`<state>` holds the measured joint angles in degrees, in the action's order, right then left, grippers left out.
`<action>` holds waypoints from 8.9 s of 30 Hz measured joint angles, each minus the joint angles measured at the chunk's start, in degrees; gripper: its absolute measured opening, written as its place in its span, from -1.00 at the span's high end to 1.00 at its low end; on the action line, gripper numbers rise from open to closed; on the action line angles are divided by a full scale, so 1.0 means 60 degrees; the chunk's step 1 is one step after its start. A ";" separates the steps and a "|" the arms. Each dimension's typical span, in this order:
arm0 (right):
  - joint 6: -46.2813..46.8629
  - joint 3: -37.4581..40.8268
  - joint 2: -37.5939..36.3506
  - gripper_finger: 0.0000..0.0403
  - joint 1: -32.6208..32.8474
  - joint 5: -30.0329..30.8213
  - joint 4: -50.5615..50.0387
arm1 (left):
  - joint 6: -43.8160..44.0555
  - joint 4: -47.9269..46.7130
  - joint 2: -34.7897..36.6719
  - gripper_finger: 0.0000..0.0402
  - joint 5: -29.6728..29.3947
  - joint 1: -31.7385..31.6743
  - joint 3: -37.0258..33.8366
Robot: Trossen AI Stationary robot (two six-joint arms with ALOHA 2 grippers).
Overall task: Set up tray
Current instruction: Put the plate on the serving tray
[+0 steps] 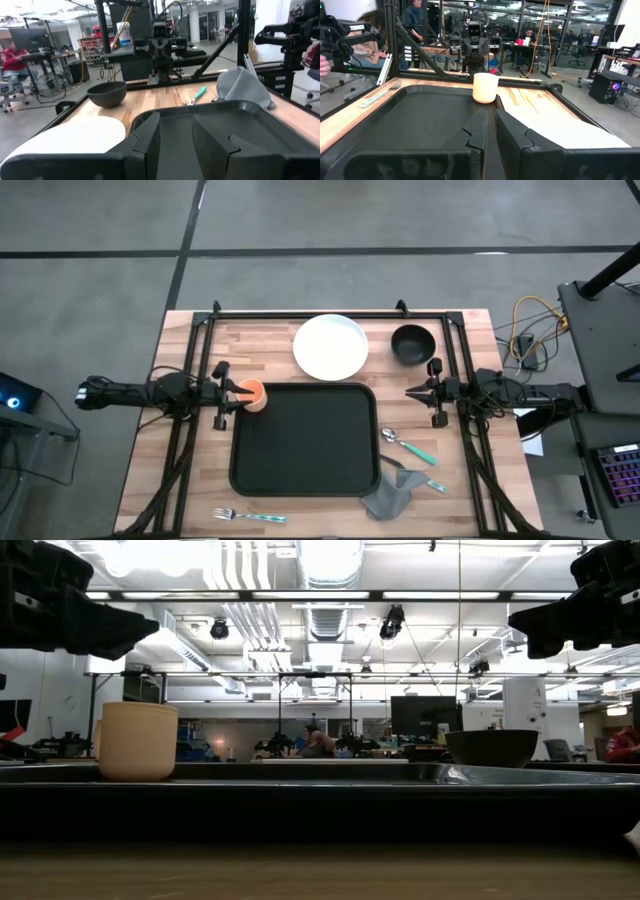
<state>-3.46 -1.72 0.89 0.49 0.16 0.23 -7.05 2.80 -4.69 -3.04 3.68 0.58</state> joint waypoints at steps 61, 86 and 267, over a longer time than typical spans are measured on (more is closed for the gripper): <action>-0.1320 -0.3459 0.5662 0.82 -0.0753 0.1679 -0.0480 | -0.0062 -0.0286 -0.0040 0.54 0.0016 -0.0002 0.0004; -0.2916 -0.4733 1.1603 0.82 -0.3843 -0.2464 0.1970 | -0.0062 -0.0286 -0.0040 0.54 0.0012 0.0000 0.0011; -0.7606 -0.9523 1.6422 0.96 0.2121 -0.2040 -0.0995 | -0.0058 -0.0260 -0.0091 0.54 0.0013 0.0000 0.0011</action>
<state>-49.10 -58.85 99.42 13.21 -12.08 -5.74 -7.40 1.24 -5.23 -2.96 3.68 0.64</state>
